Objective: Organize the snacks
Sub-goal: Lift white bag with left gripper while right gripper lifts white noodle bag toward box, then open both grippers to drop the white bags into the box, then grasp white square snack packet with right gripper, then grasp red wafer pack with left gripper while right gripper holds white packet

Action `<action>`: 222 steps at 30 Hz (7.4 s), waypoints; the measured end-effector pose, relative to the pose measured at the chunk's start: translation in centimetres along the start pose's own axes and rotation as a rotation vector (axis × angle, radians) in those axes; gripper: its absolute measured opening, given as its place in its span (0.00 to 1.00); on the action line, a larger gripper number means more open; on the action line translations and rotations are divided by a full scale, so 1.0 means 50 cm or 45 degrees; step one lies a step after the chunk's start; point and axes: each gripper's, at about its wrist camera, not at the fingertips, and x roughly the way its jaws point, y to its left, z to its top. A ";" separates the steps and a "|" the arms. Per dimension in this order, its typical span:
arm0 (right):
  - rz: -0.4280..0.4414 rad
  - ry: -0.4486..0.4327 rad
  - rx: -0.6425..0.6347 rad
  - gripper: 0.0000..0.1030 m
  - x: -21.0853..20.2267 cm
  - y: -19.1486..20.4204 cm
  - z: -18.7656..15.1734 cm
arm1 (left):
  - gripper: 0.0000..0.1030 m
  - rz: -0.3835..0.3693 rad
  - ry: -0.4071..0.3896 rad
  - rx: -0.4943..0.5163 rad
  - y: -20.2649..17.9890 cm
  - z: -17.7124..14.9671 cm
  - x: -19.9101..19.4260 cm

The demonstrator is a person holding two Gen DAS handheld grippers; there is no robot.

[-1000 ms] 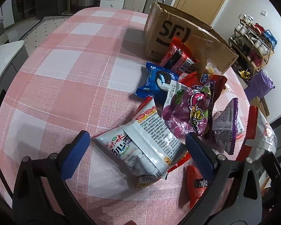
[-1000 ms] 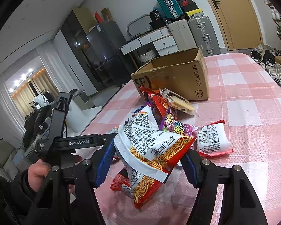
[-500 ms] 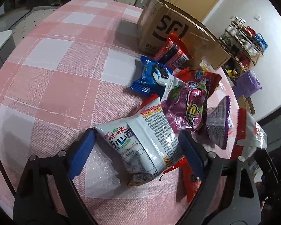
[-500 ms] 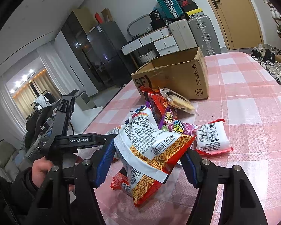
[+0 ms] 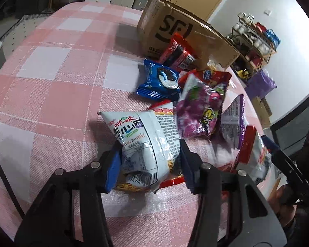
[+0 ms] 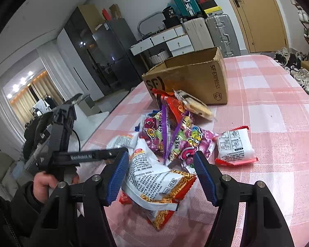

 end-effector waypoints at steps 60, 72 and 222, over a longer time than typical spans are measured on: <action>0.268 -0.130 0.156 0.46 -0.037 -0.070 0.179 | 0.40 -0.045 -0.289 0.226 -0.112 0.147 -0.162; 0.260 -0.198 0.099 0.46 -0.016 -0.067 0.333 | 0.40 -0.012 -0.351 0.294 -0.177 0.313 -0.180; -0.460 0.206 -0.033 0.46 0.118 -0.158 0.047 | 0.98 0.047 -0.088 0.104 -0.075 -0.001 -0.064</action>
